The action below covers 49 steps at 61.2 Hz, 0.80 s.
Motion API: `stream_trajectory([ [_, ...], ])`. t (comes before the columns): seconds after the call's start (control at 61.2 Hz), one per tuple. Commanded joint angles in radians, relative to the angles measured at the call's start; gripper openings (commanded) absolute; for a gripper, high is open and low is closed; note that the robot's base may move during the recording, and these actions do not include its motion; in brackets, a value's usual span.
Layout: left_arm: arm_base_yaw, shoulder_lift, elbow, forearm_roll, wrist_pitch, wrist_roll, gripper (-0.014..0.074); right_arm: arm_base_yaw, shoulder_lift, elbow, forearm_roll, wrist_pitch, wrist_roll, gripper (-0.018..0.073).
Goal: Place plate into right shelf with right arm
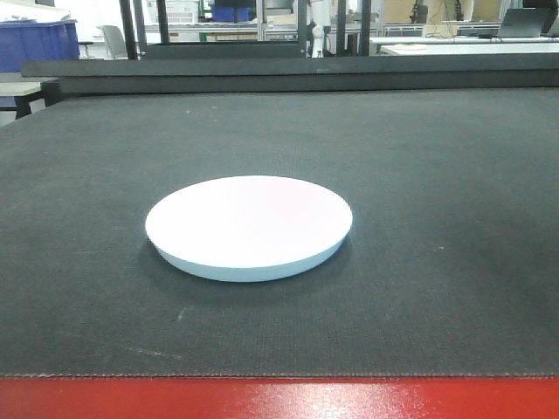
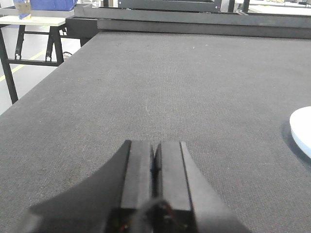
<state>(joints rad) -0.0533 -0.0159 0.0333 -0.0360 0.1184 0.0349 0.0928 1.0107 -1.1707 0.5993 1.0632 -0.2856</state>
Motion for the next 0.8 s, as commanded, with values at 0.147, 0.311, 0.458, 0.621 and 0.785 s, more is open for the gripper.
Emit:
stream_trajectory([
  [0.147, 0.001, -0.007, 0.008, -0.006, -0.086, -0.003, -0.0047, 0.184, 0.154, -0.035, 0.045, -0.155, -0.014, 0.0058],
  [0.311, 0.001, -0.007, 0.008, -0.006, -0.086, -0.003, -0.0047, 0.315, 0.283, -0.035, -0.049, -0.270, -0.008, 0.0058],
  [0.458, 0.001, -0.007, 0.008, -0.006, -0.086, -0.003, -0.0047, 0.366, 0.381, -0.035, -0.113, -0.348, 0.004, 0.0058],
  [0.621, 0.001, -0.007, 0.008, -0.006, -0.086, -0.003, -0.0047, 0.377, 0.470, -0.035, -0.173, -0.482, 0.004, 0.0058],
  [0.785, 0.001, -0.007, 0.008, -0.006, -0.086, -0.003, -0.0047, 0.377, 0.532, -0.035, -0.207, -0.543, -0.043, 0.0102],
])
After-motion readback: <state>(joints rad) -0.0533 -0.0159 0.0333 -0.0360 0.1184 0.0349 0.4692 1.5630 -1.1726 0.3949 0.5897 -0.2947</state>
